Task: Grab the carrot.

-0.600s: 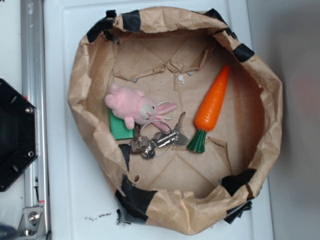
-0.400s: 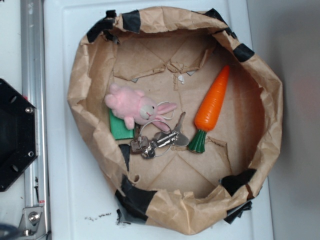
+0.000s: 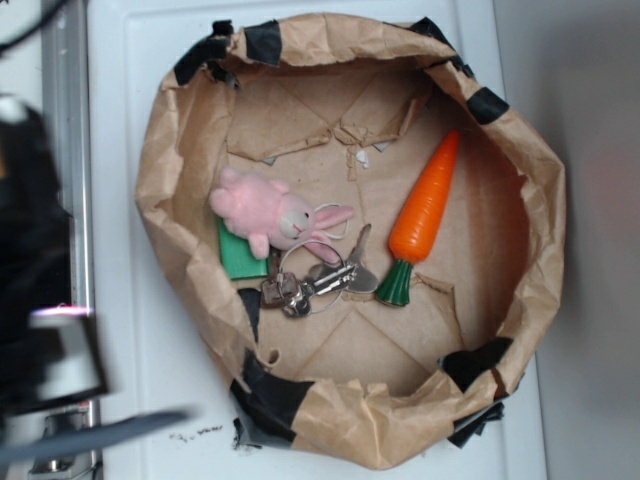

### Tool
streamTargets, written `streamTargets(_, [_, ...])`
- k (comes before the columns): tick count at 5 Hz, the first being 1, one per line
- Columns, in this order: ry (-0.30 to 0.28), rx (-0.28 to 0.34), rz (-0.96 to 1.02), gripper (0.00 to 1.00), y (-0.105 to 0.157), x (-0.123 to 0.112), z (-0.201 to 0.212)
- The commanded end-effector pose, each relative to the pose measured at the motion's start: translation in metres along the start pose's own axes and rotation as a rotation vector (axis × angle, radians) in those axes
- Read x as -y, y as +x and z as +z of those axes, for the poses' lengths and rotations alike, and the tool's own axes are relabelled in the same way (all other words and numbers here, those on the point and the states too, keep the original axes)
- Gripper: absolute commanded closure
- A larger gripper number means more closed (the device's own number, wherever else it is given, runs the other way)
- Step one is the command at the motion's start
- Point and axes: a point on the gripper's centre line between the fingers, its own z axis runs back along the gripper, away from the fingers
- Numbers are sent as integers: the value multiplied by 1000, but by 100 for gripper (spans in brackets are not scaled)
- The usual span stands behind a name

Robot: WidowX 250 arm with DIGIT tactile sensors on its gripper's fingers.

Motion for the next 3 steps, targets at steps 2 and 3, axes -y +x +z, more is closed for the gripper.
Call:
streamTargets(2, [42, 2, 369, 0, 95, 4, -102])
streamTargets(3, [125, 24, 459, 0, 125, -6, -143])
